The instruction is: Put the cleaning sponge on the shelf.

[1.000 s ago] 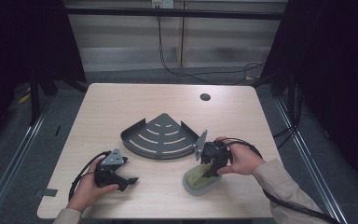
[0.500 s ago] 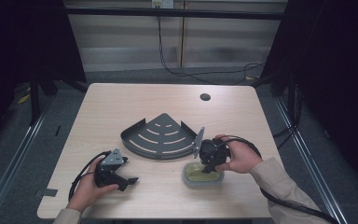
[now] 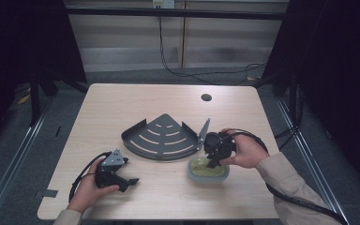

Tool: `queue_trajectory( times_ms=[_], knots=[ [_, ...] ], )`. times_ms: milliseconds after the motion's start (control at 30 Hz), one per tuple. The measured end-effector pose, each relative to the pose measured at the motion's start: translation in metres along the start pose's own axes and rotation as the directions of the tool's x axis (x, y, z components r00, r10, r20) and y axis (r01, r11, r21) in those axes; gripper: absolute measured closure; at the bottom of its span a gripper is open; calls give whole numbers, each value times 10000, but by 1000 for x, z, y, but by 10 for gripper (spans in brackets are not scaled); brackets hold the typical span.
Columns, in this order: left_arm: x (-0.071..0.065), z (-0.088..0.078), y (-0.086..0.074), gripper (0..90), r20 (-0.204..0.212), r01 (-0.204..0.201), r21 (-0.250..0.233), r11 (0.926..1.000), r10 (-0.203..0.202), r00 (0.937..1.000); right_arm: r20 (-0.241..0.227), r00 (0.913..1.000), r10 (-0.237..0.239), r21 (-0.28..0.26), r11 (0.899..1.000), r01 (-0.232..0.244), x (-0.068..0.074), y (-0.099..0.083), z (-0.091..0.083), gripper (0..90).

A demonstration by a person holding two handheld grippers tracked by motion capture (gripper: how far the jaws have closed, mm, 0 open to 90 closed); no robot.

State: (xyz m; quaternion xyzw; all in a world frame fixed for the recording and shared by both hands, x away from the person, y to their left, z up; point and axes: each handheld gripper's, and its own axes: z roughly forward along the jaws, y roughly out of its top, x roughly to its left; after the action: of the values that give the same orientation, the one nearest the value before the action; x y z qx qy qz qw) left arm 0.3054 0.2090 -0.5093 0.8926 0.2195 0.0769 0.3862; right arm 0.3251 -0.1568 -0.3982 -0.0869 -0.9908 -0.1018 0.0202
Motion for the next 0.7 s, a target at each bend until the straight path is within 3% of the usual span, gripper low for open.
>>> queue_trajectory(
  times_ms=[367,700],
  knots=[
    [0,0,0,93,2,-12,9,10000,12,10000,124,9997,214,93,9997,-215,-5,1,-12,710],
    [0,0,0,92,9,-9,3,10000,9,10000,280,9987,421,-173,9990,-417,-14,0,-27,710]
  ],
)
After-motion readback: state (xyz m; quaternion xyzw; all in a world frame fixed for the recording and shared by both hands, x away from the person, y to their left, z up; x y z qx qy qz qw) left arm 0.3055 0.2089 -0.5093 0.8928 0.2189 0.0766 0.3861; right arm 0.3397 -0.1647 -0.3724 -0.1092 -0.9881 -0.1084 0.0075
